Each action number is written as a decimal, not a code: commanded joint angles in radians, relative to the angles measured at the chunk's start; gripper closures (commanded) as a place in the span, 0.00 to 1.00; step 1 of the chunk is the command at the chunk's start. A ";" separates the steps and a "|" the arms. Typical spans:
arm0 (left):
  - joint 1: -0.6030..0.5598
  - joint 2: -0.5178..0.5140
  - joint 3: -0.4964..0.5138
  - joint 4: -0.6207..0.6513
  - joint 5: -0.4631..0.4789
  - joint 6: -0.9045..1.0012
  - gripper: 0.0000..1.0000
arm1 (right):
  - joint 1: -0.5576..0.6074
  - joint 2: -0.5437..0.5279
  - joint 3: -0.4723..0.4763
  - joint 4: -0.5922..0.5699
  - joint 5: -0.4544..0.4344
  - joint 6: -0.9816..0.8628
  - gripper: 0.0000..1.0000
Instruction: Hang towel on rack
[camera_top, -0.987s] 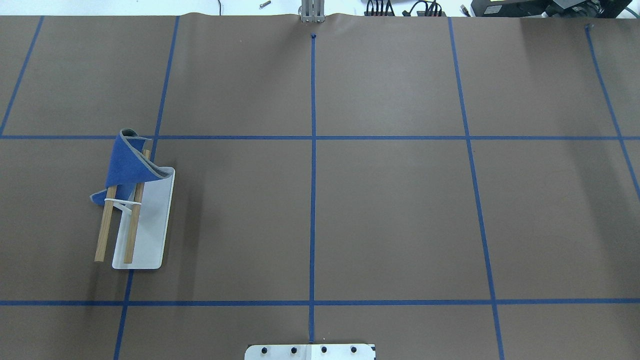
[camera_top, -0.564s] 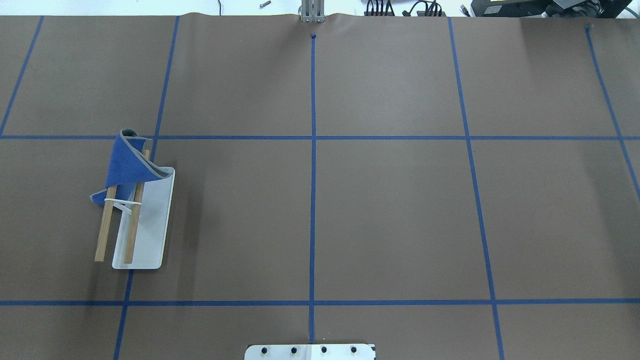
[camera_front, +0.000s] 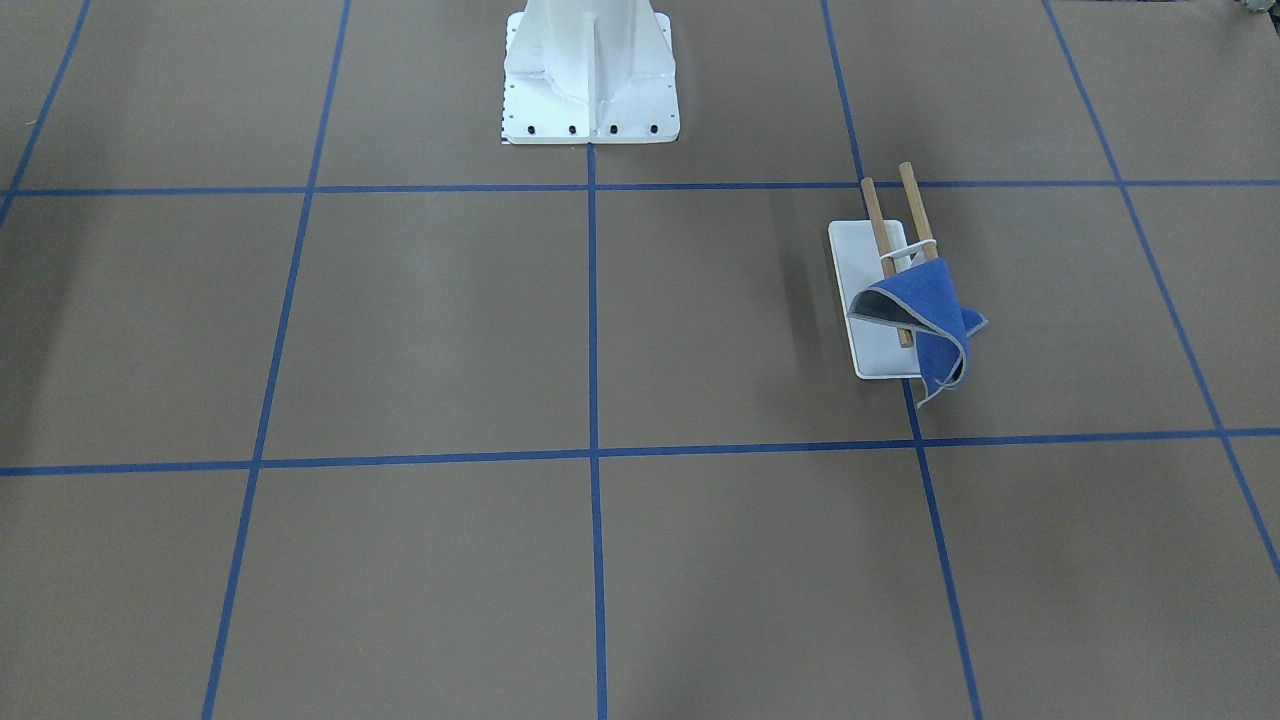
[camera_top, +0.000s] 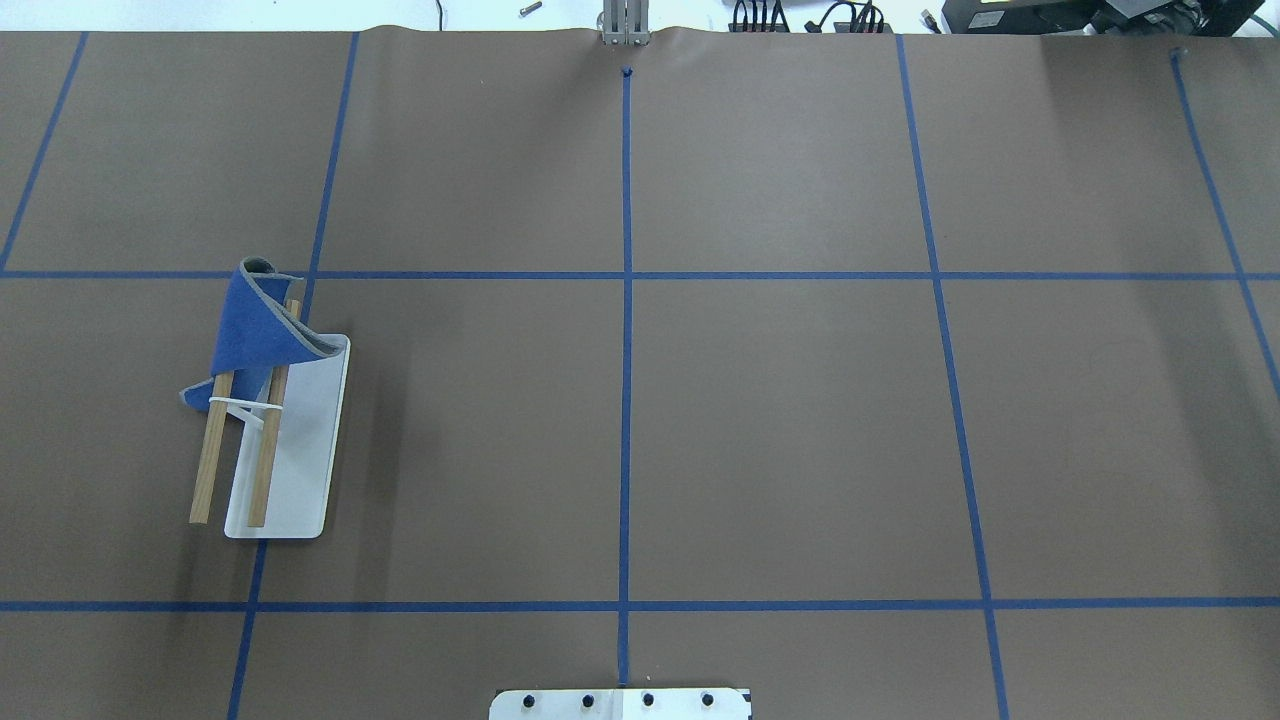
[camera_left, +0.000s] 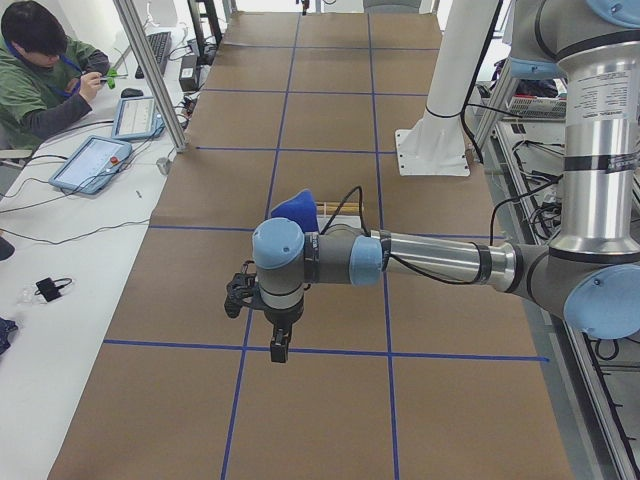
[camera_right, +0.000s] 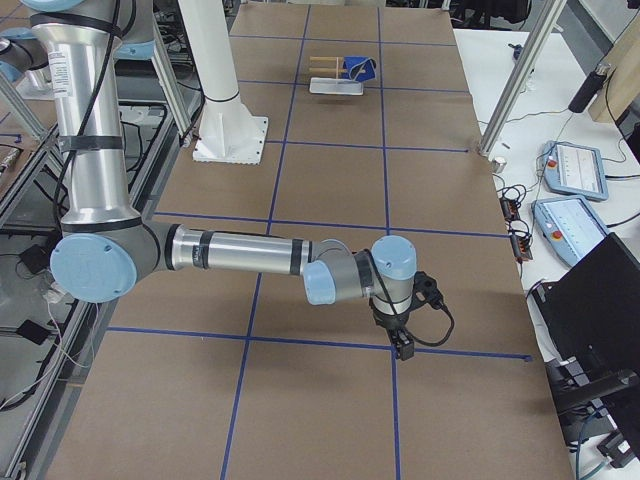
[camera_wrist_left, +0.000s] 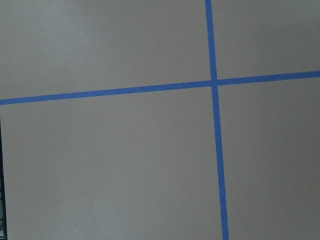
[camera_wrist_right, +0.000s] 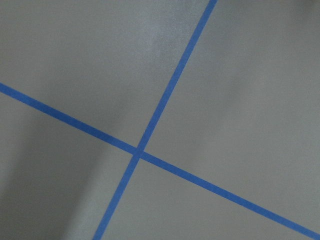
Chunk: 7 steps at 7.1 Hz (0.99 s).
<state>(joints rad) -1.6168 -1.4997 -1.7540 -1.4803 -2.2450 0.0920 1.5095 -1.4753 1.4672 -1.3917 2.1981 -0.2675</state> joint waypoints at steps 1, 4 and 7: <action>0.000 0.001 0.002 0.000 0.001 0.000 0.01 | 0.021 0.046 0.059 -0.223 0.005 -0.001 0.00; 0.000 0.001 0.007 0.000 0.001 0.000 0.01 | 0.020 -0.020 0.058 -0.220 -0.006 -0.015 0.00; 0.000 0.001 0.005 0.000 0.001 0.000 0.01 | 0.020 -0.031 0.055 -0.222 0.000 -0.003 0.00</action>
<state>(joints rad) -1.6168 -1.4982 -1.7485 -1.4803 -2.2442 0.0920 1.5294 -1.5020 1.5244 -1.6138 2.1990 -0.2748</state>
